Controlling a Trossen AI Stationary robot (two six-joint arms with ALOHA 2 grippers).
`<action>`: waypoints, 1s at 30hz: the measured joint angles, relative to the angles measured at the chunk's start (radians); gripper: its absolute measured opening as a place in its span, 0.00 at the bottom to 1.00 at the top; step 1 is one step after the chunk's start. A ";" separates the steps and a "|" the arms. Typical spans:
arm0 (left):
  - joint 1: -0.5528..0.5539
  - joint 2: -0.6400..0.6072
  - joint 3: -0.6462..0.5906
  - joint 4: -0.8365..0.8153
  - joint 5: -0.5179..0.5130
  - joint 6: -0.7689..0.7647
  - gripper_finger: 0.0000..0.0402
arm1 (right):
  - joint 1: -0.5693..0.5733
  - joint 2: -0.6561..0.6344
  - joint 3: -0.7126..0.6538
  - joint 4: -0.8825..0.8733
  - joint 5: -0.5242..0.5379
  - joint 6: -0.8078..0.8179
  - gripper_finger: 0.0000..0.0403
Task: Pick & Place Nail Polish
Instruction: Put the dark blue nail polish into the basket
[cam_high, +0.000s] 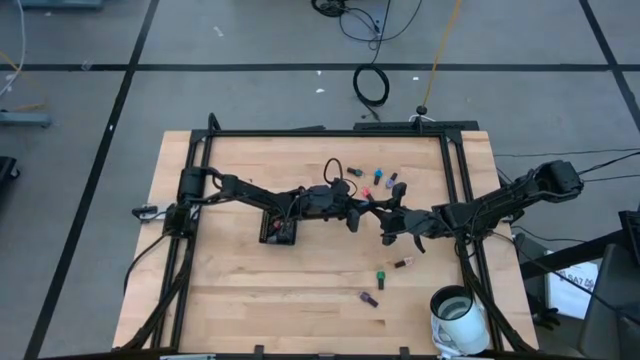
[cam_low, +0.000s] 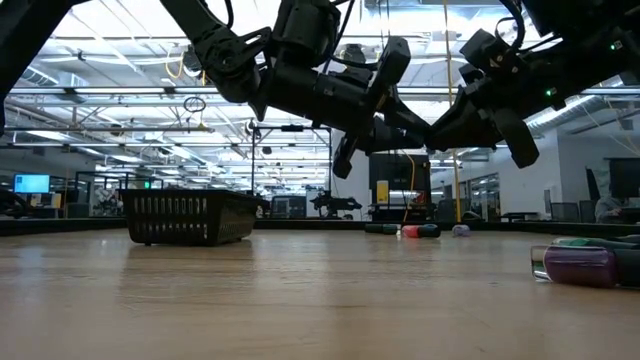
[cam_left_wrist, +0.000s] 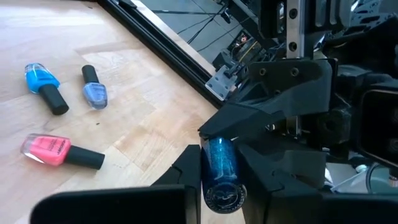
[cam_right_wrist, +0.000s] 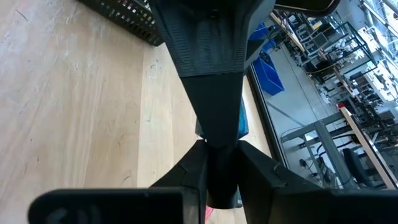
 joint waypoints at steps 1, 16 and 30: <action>0.000 0.000 0.000 -0.001 0.000 0.012 0.13 | 0.000 0.000 0.000 0.000 0.000 0.005 0.12; 0.033 -0.103 -0.001 -0.178 0.013 0.226 0.13 | 0.000 -0.059 0.000 -0.069 0.000 0.319 0.50; -0.097 -0.344 -0.123 -0.452 -0.415 0.549 0.13 | -0.001 -0.406 -0.002 -0.422 0.008 0.489 0.47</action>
